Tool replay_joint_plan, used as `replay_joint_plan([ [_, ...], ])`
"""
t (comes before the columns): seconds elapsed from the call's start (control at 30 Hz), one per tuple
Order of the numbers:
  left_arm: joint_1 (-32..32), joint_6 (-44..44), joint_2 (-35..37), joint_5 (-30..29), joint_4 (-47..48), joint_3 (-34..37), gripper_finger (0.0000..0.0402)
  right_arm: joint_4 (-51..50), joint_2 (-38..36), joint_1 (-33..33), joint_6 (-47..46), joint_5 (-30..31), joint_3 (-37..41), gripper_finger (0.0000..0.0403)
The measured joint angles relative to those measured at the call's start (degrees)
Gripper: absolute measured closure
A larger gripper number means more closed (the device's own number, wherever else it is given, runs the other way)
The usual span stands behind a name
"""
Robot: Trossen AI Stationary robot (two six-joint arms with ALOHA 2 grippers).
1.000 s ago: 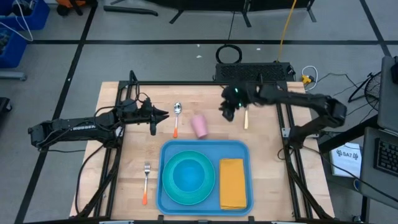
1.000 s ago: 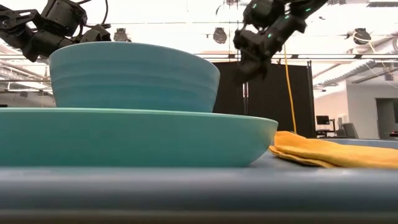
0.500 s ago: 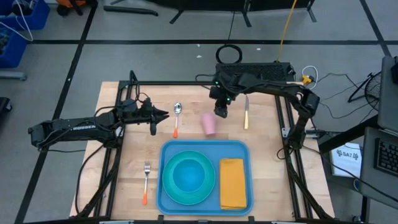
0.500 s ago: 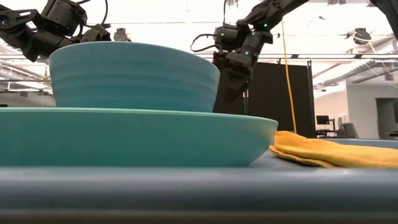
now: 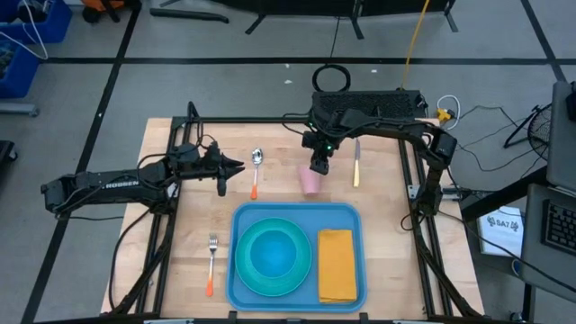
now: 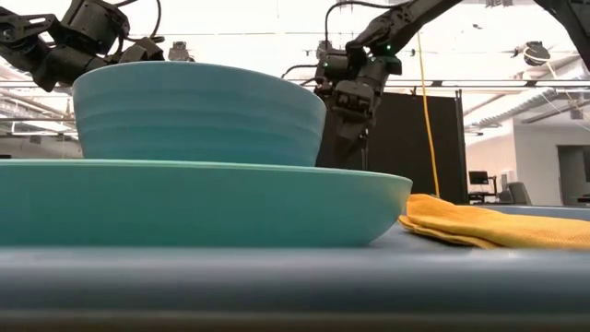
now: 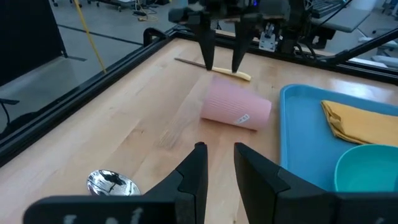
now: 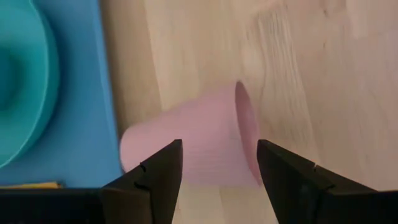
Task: Set up tray
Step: Put the pink cup on the blue serving tray to the top of the yellow napkin
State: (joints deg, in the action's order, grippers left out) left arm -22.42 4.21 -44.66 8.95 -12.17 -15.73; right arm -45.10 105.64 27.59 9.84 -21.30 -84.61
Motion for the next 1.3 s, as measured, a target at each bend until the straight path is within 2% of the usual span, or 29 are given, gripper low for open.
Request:
replay_joint_plan([
  [0.2, 0.0, 0.0, 0.0, 0.0, 0.0, 0.0, 0.0321, 0.5, 3.0, 0.2, -0.1, -0.3, 0.2, 0.0204],
  [0.37, 0.0, 0.0, 0.0, 0.0, 0.0, 0.0, 0.0321, -0.4, 5.1, -0.1, -0.8, -5.8, 0.2, 0.0207],
  [0.53, 0.0, -0.6, 0.0, 0.0, 0.1, 0.0, 0.0321, -3.2, 5.0, -0.6, 0.0, -6.9, 0.2, 0.0224],
  [0.63, 0.0, -0.7, 0.0, 0.0, 0.0, 0.0, 0.0321, -5.3, 4.8, -0.7, 0.4, -10.1, 0.2, 0.0254],
  [0.77, 0.0, -0.9, 0.0, 0.0, 0.1, 0.0, 0.0321, -7.4, 4.9, -0.9, 0.1, -14.7, 0.2, 0.0314],
  [0.93, 0.0, -2.1, 0.0, -0.4, 0.0, 0.0, 0.0321, -8.5, 4.3, -2.0, 3.8, -16.0, 0.2, 0.0390],
  [1.13, -0.1, -2.1, 0.0, -0.6, -0.1, 0.0, 0.0321, -4.9, 1.2, -3.5, 5.5, -8.6, 0.2, 0.0399],
  [1.3, -0.1, -2.1, 0.0, -1.2, -0.1, 0.0, 0.0321, -5.7, -4.7, -5.9, 4.8, 4.1, 0.5, 0.0402],
])
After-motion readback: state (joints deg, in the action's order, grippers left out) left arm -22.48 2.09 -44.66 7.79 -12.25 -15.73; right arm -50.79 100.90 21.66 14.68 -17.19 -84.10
